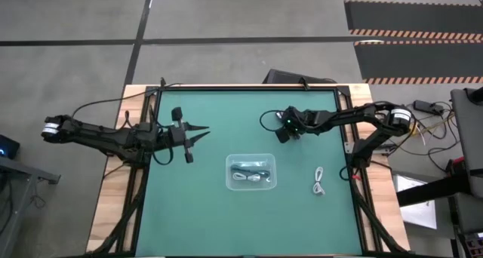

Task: Pick and place USB-C Cables
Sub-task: Put the purple charger cable into the transparent bin

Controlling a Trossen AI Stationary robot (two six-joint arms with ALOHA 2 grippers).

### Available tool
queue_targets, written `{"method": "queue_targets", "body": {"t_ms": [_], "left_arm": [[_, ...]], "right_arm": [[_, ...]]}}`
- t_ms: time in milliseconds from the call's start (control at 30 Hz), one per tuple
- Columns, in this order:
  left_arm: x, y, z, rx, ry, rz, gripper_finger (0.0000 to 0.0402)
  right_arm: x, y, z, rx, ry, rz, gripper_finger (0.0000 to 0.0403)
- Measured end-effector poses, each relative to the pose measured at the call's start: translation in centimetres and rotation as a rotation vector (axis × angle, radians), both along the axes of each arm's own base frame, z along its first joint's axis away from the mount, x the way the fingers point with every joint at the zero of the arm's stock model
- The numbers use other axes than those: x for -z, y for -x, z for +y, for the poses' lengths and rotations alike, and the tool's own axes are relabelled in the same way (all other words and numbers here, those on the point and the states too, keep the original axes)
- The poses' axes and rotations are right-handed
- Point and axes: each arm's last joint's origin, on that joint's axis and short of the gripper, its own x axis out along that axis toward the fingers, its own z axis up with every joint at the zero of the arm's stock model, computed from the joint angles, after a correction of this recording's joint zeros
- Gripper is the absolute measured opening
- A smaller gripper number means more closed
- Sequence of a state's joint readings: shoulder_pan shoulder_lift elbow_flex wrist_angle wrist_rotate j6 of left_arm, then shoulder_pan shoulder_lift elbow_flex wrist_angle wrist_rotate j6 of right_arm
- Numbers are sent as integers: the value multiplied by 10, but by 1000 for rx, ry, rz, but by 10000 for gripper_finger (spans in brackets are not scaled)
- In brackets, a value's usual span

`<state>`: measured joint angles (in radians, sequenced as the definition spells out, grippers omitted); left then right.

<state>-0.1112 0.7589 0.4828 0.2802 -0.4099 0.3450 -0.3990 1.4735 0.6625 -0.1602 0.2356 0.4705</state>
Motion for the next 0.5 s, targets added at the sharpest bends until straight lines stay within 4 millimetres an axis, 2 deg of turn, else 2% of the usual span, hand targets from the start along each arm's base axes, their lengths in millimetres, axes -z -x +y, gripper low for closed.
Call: {"method": "queue_targets", "body": {"t_ms": [200,500], "left_arm": [[-4,0,0,3,113,-79,49],[-11,1,0,19,324,-209,49]], "right_arm": [[-14,-7,9,-70,93,-98,26],[-39,-3,35,-225,271,-271,26]]}}
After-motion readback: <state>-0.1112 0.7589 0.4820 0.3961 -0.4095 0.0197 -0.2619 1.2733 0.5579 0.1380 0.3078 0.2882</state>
